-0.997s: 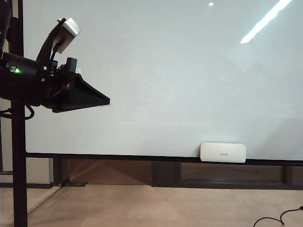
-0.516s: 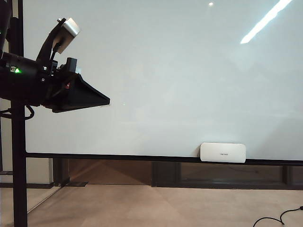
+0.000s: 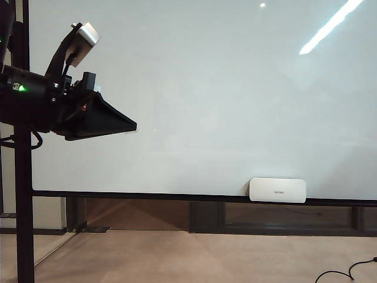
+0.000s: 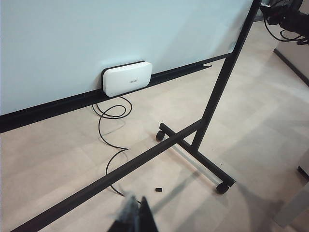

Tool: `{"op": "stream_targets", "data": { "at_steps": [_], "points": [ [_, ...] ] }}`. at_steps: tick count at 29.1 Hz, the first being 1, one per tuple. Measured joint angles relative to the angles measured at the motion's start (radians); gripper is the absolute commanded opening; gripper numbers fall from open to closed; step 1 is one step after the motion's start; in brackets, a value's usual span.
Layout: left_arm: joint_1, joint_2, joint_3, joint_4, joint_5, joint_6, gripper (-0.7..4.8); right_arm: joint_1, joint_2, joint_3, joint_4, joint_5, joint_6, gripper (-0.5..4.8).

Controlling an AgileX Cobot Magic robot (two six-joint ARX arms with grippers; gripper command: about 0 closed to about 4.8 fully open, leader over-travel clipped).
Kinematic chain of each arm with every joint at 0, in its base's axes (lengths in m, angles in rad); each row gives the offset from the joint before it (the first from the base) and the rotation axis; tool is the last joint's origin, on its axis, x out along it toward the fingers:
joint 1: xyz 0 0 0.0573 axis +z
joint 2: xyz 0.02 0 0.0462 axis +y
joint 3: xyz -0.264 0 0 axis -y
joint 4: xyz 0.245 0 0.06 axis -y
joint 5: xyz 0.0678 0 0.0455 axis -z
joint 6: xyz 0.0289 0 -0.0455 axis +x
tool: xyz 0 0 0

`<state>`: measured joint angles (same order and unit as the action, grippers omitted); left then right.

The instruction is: Reach to the right to find the marker pen, pick it up, and write the number 19 on the whiteboard.

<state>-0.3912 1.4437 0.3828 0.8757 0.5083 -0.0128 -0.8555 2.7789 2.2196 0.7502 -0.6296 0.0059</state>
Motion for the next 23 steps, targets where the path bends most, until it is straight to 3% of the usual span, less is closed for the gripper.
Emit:
{"op": "stream_targets", "data": {
  "at_steps": [2,9,16,18,23],
  "points": [
    [0.0,0.0,0.0,0.0,0.0,0.0,-0.05,0.0,0.0,0.0,0.0,-0.001,0.0,-0.04],
    [0.0,0.0,0.0,0.0,0.0,-0.003,-0.05,0.0,0.0,0.0,0.001,0.002,0.006,-0.04],
    [-0.022,0.0,0.0,0.035,0.062,-0.037,-0.05,-0.008,-0.111,-0.002,-0.024,0.053,0.192,-0.04],
    [-0.053,0.0,0.0,0.048,0.072,-0.043,-0.05,-0.013,-0.18,0.0,-0.086,0.053,0.204,-0.04],
    [-0.131,-0.01,0.0,0.049,0.072,-0.069,-0.05,-0.013,-0.327,-0.002,-0.493,0.166,0.176,-0.04]
  ]
}}
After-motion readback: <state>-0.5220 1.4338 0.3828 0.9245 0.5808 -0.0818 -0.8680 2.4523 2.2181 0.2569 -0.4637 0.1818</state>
